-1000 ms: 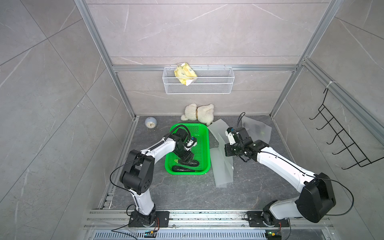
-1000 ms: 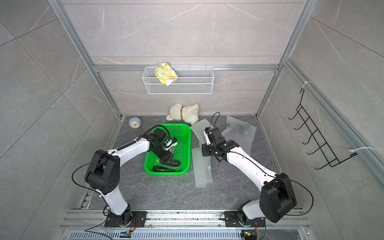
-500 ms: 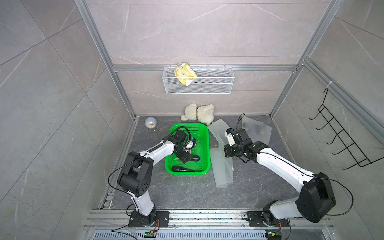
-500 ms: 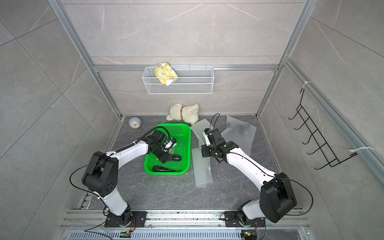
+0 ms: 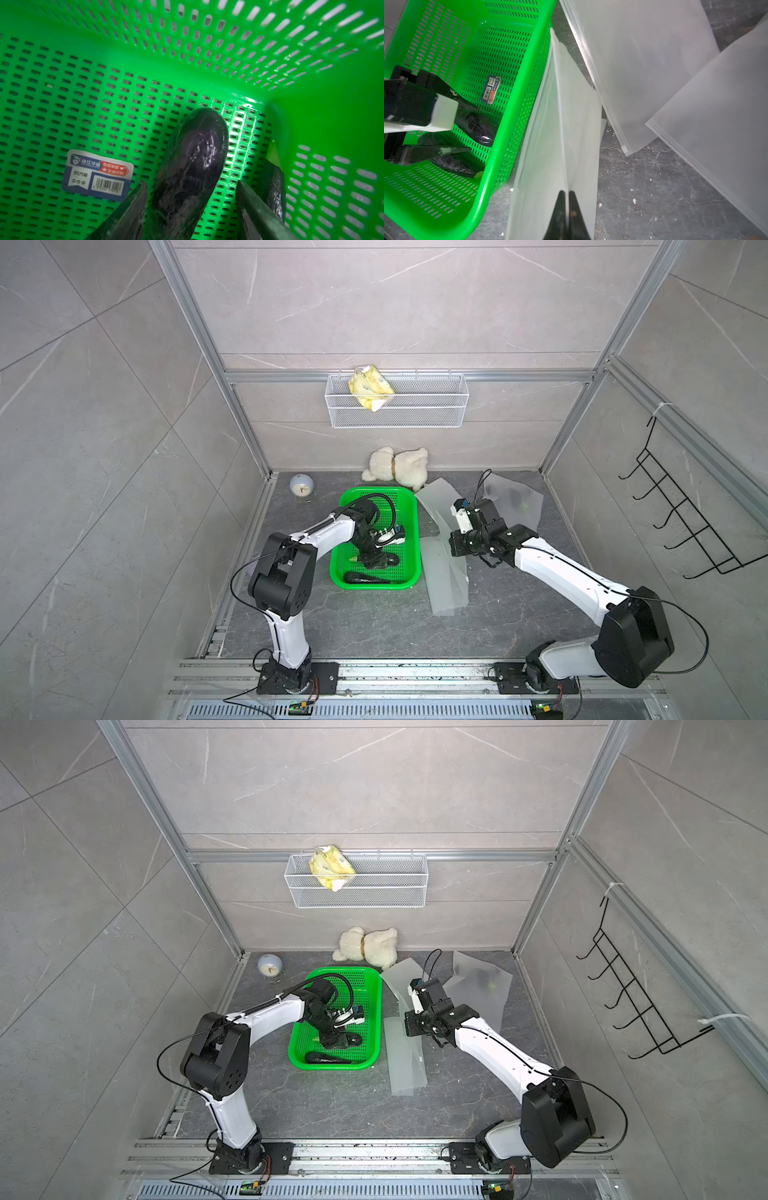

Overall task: Place the eggplant in a zip-top bag and seal the zipper
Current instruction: Pick up the eggplant from the basket.

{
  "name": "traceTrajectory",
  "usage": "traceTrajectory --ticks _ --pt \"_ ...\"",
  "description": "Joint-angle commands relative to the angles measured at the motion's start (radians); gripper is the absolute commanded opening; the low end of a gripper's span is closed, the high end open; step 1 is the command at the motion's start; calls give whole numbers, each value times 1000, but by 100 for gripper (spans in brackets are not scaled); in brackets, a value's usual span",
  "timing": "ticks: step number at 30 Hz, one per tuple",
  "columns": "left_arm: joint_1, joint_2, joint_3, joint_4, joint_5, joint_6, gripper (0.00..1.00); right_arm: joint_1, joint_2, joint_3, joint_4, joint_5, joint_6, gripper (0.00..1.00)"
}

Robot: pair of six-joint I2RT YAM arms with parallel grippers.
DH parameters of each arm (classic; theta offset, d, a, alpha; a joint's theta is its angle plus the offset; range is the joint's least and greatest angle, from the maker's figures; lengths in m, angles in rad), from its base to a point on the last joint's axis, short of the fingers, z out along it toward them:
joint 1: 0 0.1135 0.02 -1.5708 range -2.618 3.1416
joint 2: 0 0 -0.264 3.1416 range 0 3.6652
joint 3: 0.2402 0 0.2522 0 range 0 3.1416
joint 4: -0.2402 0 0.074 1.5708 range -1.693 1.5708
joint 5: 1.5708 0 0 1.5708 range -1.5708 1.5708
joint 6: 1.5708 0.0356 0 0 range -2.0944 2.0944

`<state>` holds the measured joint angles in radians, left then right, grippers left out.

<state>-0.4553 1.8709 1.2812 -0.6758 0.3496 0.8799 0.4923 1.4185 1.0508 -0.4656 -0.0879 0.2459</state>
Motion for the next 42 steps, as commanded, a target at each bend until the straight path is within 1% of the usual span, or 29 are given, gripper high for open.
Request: traceTrajectory --ticks 1,6,11,15,18,20,22,26,31,36,38,41,42 --pt "5 38 56 -70 48 78 67 -3 -26 -13 14 -20 -7 0" --pt "4 50 36 -22 65 85 64 -4 -30 -17 15 -21 -5 0" --pt "-22 104 92 -29 78 53 60 -3 -17 -17 23 -36 4 0" --pt "-26 128 111 -44 84 32 52 -4 -24 -21 15 -27 2 0" --pt "-24 151 124 -84 78 17 44 -6 -31 -27 14 -20 0 0" --pt "-22 150 116 -76 79 -1 39 -8 -28 -27 16 -22 0 0" --pt "-18 138 105 -53 79 -21 36 -6 -23 -26 20 -24 1 0" --pt "2 72 76 17 107 -83 34 -8 -20 -25 25 -29 3 0" --pt "51 -27 43 116 226 -166 31 -11 -20 -26 30 -30 5 0" --pt "91 -129 -8 244 256 -256 31 -14 -20 -24 38 -45 18 0" --pt "102 -173 -30 314 275 -318 31 -15 -18 -21 43 -53 23 0" --pt "106 -250 -71 456 289 -446 32 -15 -15 -18 49 -61 35 0" --pt "106 -276 -91 544 292 -521 32 -14 -16 -21 56 -66 41 0"
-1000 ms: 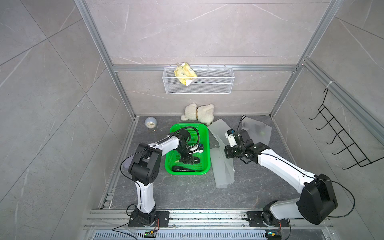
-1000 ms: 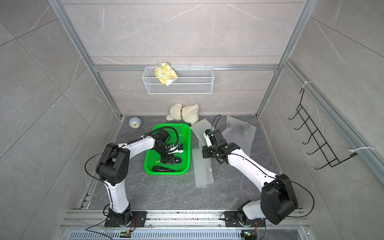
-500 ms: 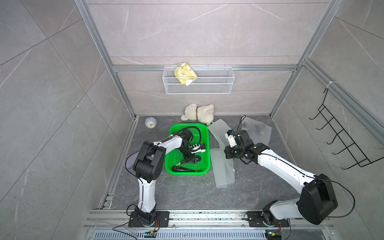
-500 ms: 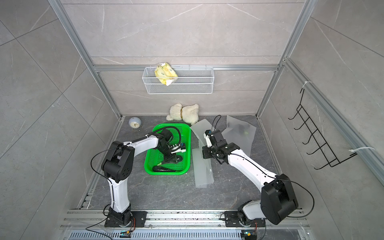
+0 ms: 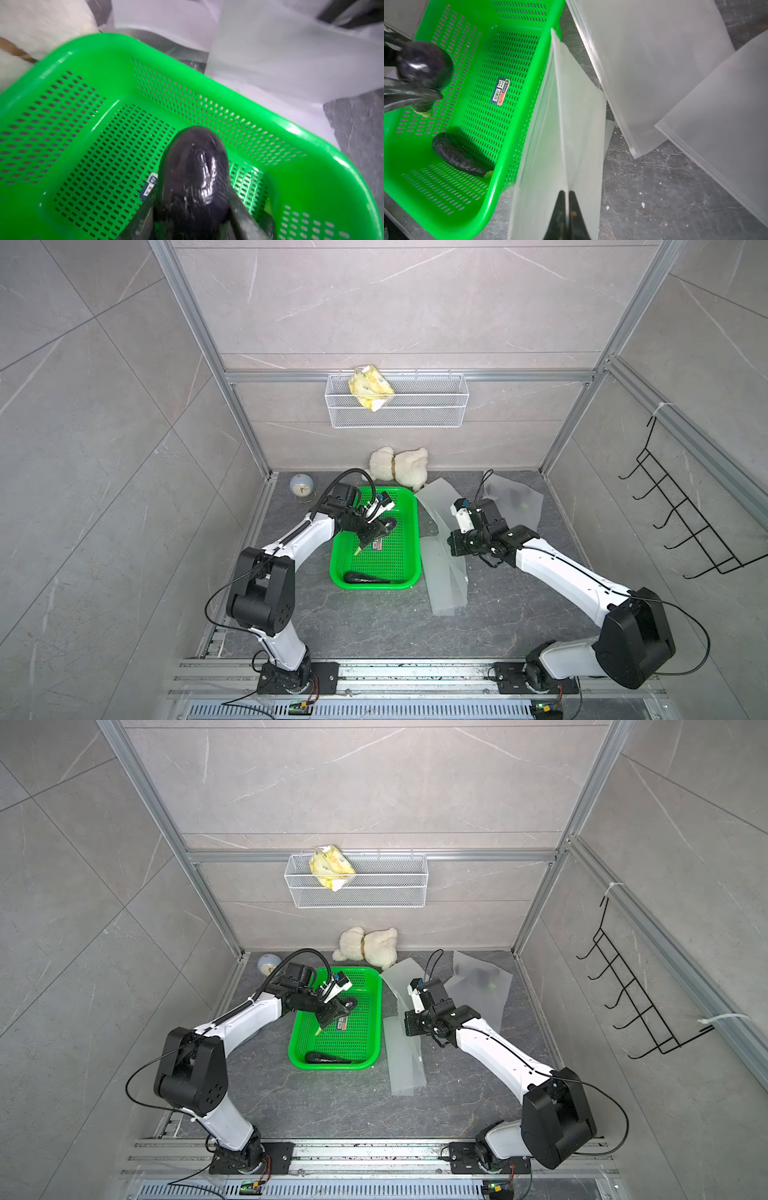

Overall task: Place the eggplant in a zip-top bag and seal the zipper
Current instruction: Pick up the eggplant from the basket, then place the eggplant in the zipper food storage bag.

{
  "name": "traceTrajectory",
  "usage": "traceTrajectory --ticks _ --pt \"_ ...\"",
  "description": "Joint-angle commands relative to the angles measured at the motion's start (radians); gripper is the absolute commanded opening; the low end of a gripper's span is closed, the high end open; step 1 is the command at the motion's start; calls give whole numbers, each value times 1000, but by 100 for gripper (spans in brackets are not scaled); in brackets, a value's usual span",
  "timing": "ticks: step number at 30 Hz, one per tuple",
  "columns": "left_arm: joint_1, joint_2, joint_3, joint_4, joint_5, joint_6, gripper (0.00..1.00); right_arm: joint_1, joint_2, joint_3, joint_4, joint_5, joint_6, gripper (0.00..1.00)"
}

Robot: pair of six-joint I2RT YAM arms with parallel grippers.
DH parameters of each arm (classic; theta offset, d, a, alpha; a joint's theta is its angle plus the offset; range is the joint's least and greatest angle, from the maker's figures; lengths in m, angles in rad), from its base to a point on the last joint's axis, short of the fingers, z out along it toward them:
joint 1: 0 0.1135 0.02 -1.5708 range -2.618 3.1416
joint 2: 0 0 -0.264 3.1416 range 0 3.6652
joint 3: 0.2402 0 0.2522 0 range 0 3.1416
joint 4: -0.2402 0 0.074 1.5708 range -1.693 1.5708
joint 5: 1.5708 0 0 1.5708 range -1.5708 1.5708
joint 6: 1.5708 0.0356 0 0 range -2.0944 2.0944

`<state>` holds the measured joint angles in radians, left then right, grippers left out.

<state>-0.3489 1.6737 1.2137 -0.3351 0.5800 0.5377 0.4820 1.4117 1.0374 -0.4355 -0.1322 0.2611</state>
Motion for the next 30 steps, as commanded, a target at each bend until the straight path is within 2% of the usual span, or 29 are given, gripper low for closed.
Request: traceTrajectory --ticks 1,5,7,10,14,16,21,25,30 --pt "-1 -101 -44 287 85 -254 32 -4 -12 -15 40 -28 38 0" --pt "-14 -159 -92 559 94 -513 32 -4 -7 -23 70 -65 68 0" --pt "-33 -178 -137 756 45 -630 32 -4 -2 -26 83 -79 78 0" --pt "-91 -166 -164 940 -75 -742 32 -4 6 -25 91 -91 90 0" --pt "-208 -128 -132 1045 -249 -730 32 -3 13 -21 100 -107 112 0" --pt "-247 -101 -111 1097 -293 -718 32 -3 16 -20 104 -121 127 0" --pt "-291 0 -67 1266 -311 -824 32 -2 13 -21 105 -138 148 0" --pt "-321 50 -63 1334 -341 -850 32 -2 3 -23 98 -141 150 0" --pt "-346 100 -33 1370 -310 -908 31 0 -9 -27 91 -135 150 0"
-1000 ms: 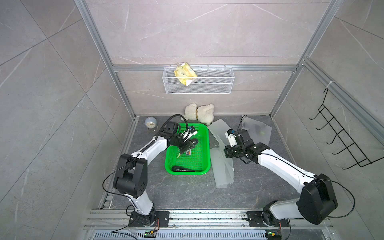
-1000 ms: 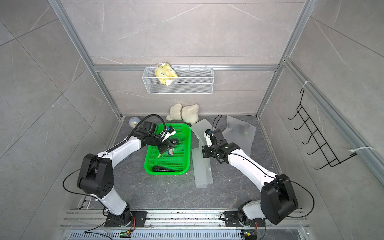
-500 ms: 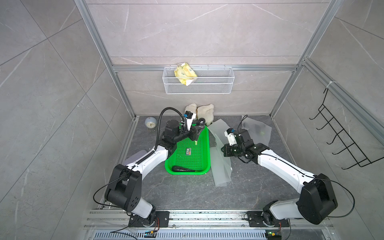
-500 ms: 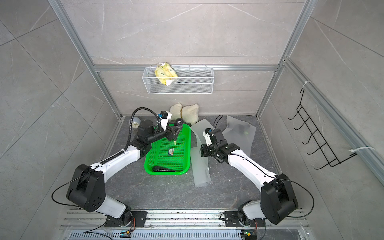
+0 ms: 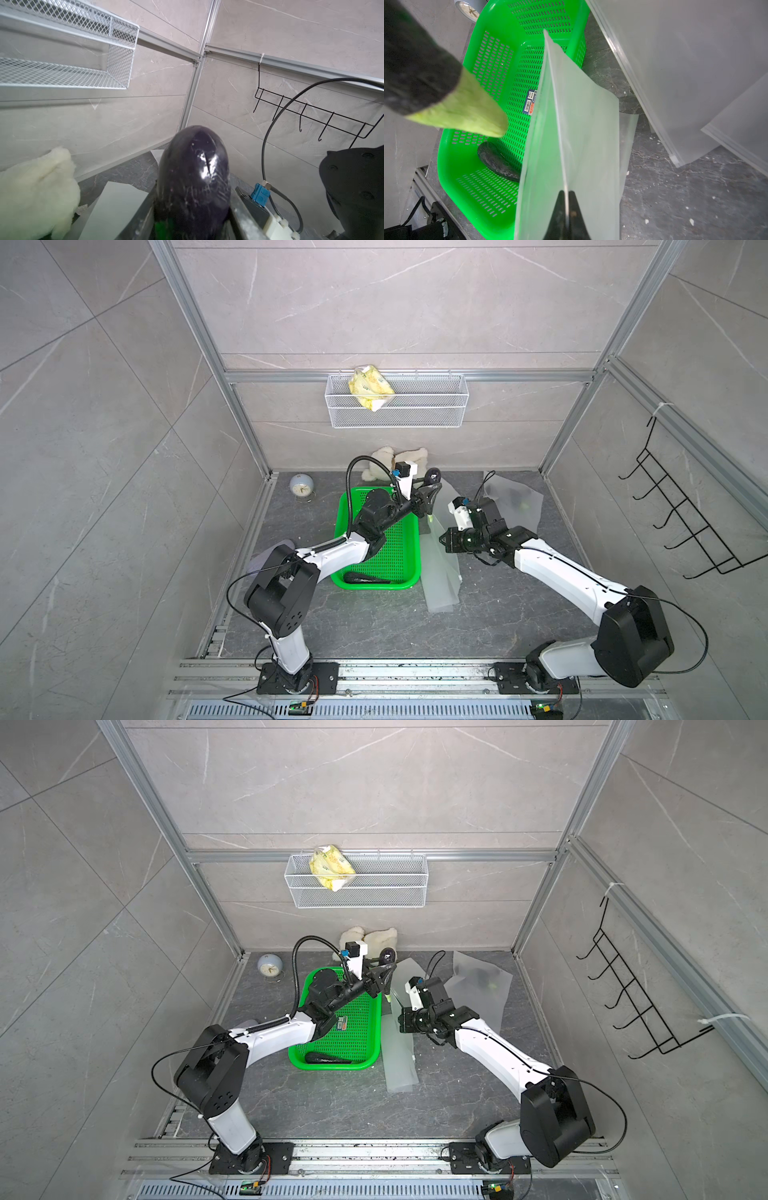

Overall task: Place the eggplant in a zip-top bag and seal the zipper
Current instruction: Place the eggplant in the zipper food storage bag.

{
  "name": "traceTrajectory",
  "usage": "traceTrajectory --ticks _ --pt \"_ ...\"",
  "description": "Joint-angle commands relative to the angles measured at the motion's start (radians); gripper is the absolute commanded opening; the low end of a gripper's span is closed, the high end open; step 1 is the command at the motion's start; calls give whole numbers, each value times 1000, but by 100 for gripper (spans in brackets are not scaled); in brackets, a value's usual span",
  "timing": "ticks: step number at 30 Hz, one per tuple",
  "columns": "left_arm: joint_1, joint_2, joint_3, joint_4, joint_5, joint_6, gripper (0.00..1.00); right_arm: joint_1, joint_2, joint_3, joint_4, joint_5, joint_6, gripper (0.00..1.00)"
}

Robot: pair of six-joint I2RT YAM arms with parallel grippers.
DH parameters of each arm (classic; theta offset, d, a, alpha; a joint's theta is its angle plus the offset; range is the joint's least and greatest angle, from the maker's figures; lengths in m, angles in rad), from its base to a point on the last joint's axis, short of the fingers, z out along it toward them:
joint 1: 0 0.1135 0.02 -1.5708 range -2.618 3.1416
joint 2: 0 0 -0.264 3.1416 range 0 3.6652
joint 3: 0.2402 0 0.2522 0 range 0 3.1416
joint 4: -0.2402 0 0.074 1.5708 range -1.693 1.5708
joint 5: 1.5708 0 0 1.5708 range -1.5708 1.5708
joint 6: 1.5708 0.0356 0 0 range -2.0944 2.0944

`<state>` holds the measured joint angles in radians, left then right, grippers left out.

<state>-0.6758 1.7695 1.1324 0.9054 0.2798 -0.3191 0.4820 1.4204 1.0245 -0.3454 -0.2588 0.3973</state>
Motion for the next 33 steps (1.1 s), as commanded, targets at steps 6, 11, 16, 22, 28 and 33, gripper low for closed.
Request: traceTrajectory --ticks 6,11,16,22,28,33 --pt "-51 11 33 122 4 -28 31 1 -32 -6 0 18 12 0" --pt "-86 5 -1 61 -13 33 30 0 -38 14 -17 38 9 0" --pt "-102 -10 -43 33 -52 87 30 -2 -55 25 -38 63 -8 0" --pt "-104 -8 -83 26 -81 113 30 -2 -61 31 -42 64 -8 0" --pt "-108 -6 -122 21 -93 124 31 -6 -69 40 -46 73 -12 0" --pt "-113 -6 -177 92 -120 106 38 -18 -77 78 -77 98 -26 0"
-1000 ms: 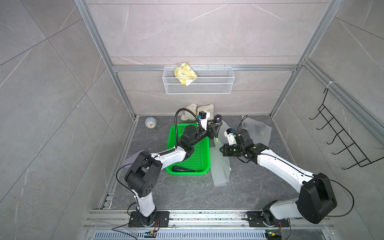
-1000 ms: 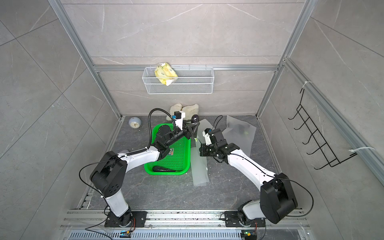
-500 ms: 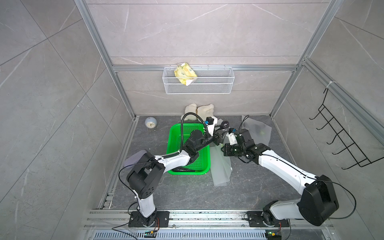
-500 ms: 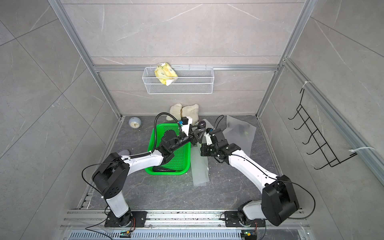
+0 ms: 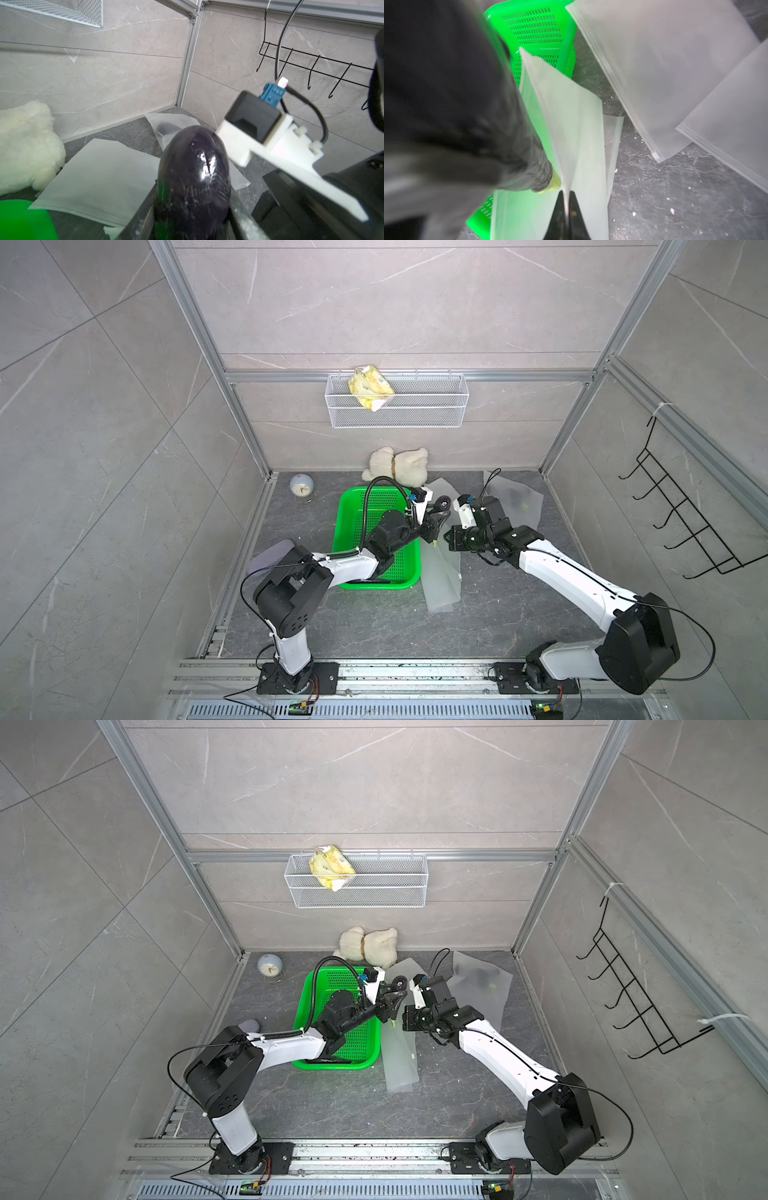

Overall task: Place the eggplant in a zip-top bag and seal the zipper
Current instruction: Place the eggplant in the zipper food storage bag.

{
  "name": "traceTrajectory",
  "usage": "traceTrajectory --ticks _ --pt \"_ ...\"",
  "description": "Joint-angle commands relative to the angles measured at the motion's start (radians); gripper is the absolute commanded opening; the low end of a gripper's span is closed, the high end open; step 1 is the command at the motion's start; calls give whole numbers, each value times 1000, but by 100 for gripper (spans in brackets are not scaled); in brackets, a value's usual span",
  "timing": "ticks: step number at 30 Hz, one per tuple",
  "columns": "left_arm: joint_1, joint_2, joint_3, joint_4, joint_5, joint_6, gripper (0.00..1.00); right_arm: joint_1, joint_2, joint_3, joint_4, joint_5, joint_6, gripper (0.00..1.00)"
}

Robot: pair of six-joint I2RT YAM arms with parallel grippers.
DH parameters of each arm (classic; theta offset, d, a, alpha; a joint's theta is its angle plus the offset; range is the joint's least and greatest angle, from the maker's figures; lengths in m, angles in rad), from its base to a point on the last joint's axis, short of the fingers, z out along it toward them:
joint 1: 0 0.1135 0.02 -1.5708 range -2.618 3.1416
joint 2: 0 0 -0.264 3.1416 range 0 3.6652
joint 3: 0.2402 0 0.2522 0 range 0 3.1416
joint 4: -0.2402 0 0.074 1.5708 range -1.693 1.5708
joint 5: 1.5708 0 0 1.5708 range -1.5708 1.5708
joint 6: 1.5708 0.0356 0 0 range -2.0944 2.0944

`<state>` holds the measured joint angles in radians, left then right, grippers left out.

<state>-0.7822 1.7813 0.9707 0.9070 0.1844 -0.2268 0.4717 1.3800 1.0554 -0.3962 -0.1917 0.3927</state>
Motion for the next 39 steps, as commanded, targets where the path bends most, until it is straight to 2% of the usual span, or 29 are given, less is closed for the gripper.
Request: traceTrajectory --ticks 1,4,9,14,21,32,39 --pt "-8 -17 -18 93 -20 10 41 -11 -37 58 -32 35 -24 0" --pt "-9 -17 -20 95 18 10 50 -14 -35 82 -44 37 -29 0" --pt "-11 -26 -30 101 9 6 67 -16 -30 102 -52 36 -39 0" --pt "-11 -53 -27 69 7 15 76 -19 -30 109 -64 40 -48 0" --pt "-10 -95 -33 65 13 17 78 -30 -48 123 -65 44 -58 0" --pt "-2 -195 13 -56 8 21 81 -65 -75 119 -15 -61 -19 0" --pt "55 -329 8 -339 19 112 84 -93 -103 143 -32 -107 -16 0"
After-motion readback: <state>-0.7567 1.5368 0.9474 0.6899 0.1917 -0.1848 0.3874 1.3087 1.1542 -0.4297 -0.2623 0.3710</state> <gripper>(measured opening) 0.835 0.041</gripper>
